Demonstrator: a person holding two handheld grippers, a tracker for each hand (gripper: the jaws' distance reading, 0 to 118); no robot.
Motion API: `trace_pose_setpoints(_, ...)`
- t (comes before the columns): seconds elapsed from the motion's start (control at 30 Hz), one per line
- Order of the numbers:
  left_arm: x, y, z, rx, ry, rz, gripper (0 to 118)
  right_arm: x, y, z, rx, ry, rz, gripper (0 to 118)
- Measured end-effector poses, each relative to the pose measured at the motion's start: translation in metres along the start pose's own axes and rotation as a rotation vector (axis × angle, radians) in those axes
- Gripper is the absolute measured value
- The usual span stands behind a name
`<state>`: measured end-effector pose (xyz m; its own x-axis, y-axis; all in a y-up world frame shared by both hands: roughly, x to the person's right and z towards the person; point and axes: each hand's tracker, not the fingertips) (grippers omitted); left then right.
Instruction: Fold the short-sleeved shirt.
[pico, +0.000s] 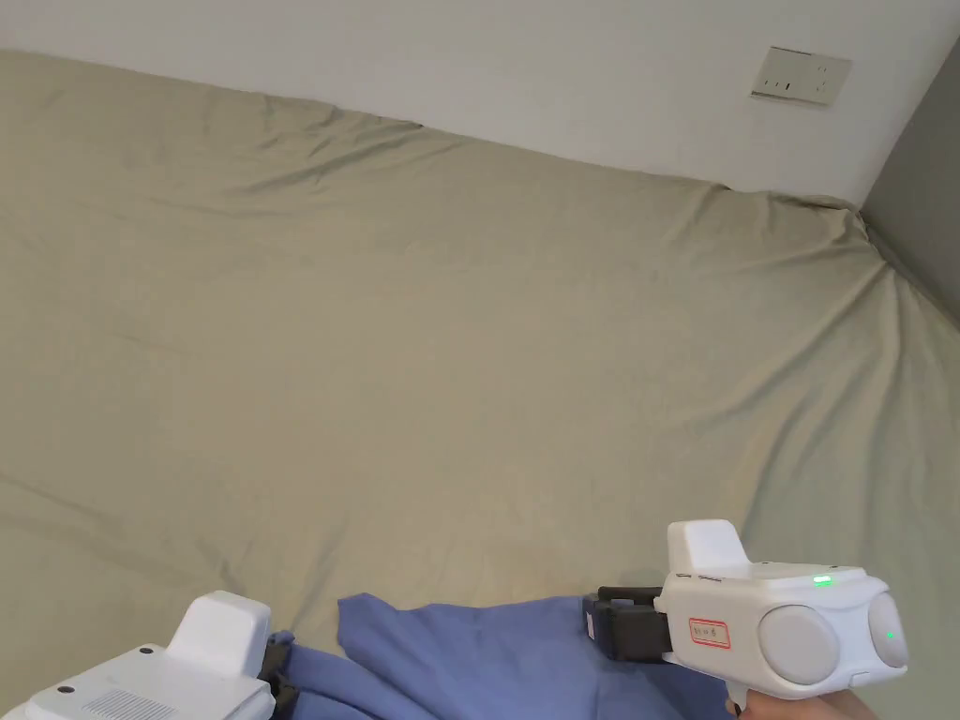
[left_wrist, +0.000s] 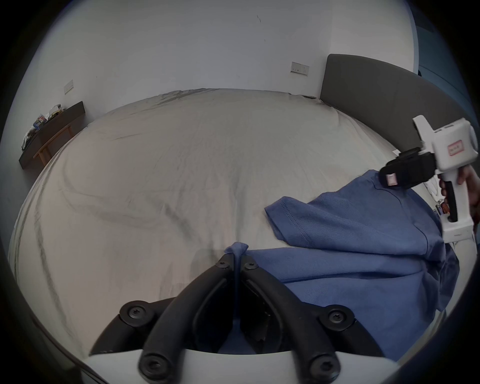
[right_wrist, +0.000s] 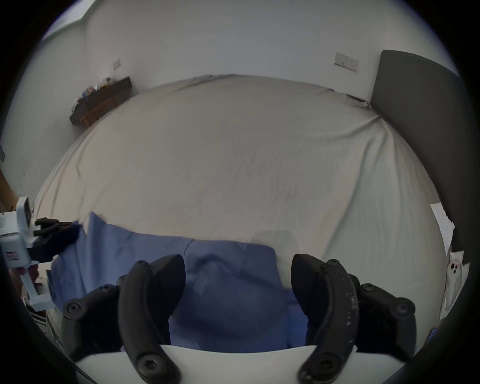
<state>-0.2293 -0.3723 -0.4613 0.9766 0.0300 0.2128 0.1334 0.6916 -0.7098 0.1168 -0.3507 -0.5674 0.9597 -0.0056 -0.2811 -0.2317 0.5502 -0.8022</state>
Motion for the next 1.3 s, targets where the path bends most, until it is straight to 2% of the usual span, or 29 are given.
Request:
trace_pose_setpoints(0.13, -0.002, -0.001, -0.001, 0.006, -0.004, 0.011, 3, -0.005, 0.004, -0.014, -0.137, -0.006, 0.022, 86)
trace_pose_setpoints(0.17, -0.003, -0.002, -0.003, 0.006, -0.004, 0.01, 3, -0.008, 0.002, -0.014, -0.135, -0.011, 0.029, 80)
trace_pose_setpoints(0.2, -0.003, -0.002, -0.003, 0.007, -0.002, 0.008, 3, -0.012, 0.001, -0.01, -0.119, -0.029, 0.047, 70)
trace_pose_setpoints(0.23, -0.003, -0.002, -0.003, 0.008, 0.0, 0.006, 3, -0.018, 0.0, -0.003, -0.093, -0.039, 0.097, 52)
trace_pose_setpoints(0.27, -0.002, -0.002, -0.003, 0.007, 0.004, 0.005, 3, -0.021, -0.001, -0.003, -0.102, 0.002, 0.092, 16)
trace_pose_setpoints(0.3, 0.0, -0.001, -0.002, 0.005, 0.009, 0.006, 3, -0.025, -0.003, 0.0, -0.101, -0.023, 0.082, 10)
trace_pose_setpoints(0.4, 0.001, 0.005, 0.002, -0.014, 0.018, 0.03, 3, -0.031, -0.006, 0.012, -0.096, -0.009, 0.079, 10)
trace_pose_setpoints(0.5, -0.005, 0.013, 0.022, 0.018, -0.005, 0.1, 2, -0.028, -0.004, 0.045, 0.003, 0.008, 0.001, 10)
trace_pose_setpoints(0.63, -0.021, 0.043, 0.07, 0.147, -0.048, 0.148, 2, -0.014, 0.012, 0.114, 0.116, -0.014, -0.057, 10)
trace_pose_setpoints(0.87, -0.034, 0.125, 0.165, 0.391, -0.023, 0.083, 2, 0.021, 0.047, 0.246, 0.408, -0.087, -0.187, 10)
trace_pose_setpoints(0.97, -0.042, 0.16, 0.189, 0.433, 0.007, 0.064, 2, 0.03, 0.066, 0.288, 0.472, -0.107, -0.235, 10)
trace_pose_setpoints(1.13, -0.051, 0.216, 0.222, 0.516, 0.152, -0.02, 2, 0.039, 0.102, 0.34, 0.553, -0.133, -0.271, 10)
trace_pose_setpoints(1.3, -0.061, 0.274, 0.271, 0.626, 0.226, -0.019, 2, 0.04, 0.138, 0.39, 0.685, -0.136, -0.308, 10)
